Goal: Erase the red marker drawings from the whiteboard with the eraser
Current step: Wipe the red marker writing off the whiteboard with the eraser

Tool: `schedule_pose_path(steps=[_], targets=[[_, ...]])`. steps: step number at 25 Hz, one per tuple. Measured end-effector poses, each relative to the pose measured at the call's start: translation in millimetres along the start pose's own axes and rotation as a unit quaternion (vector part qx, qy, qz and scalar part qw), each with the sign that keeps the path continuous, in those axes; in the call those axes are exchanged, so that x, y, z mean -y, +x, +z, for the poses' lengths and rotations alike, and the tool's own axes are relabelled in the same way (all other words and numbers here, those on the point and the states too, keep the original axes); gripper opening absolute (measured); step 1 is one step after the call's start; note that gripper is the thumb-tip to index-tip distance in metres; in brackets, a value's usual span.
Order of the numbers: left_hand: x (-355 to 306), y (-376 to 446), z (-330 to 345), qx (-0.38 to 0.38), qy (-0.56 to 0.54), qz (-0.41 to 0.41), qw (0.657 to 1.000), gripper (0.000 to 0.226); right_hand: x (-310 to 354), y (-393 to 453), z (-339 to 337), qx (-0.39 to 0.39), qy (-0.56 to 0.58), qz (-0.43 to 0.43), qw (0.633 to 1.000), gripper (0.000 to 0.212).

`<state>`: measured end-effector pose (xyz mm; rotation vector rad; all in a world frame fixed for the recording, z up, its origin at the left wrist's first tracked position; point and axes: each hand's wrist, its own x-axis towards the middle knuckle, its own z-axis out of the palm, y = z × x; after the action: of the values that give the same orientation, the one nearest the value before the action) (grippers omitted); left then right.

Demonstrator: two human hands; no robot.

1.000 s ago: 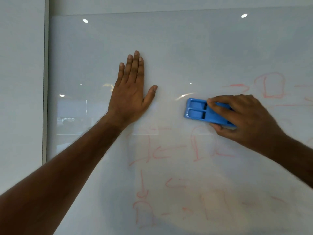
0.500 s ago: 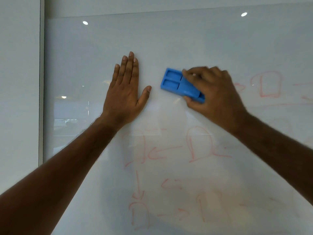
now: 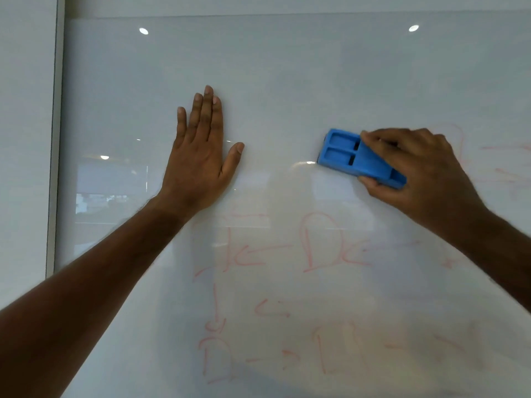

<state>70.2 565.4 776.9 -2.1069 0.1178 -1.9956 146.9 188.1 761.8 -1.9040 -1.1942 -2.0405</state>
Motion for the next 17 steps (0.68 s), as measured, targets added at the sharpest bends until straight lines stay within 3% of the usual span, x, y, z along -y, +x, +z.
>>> schedule_pose_path(steps=[4,10,14,17], targets=[[-12.4,-3.5,1.6,-0.001,0.002,-0.033,0.999,0.083,8.2,31.8,13.9,-0.036,0.027,0.037,0.998,0.06],[-39.6,17.4,7.2,0.005,0.005,0.014,1.0,0.079,30.9,0.8,20.9,-0.033,0.049,-0.03,0.998,0.058],[-48.6,21.6,9.5,0.009,0.002,0.004,1.0,0.079,5.2,-36.7,8.2,-0.041,-0.003,-0.061,0.997,0.054],[-52.5,21.4,8.6,0.017,-0.006,0.0,1.0,0.08,-28.4,-31.6,-6.6,-0.032,-0.011,-0.003,0.999,0.06]])
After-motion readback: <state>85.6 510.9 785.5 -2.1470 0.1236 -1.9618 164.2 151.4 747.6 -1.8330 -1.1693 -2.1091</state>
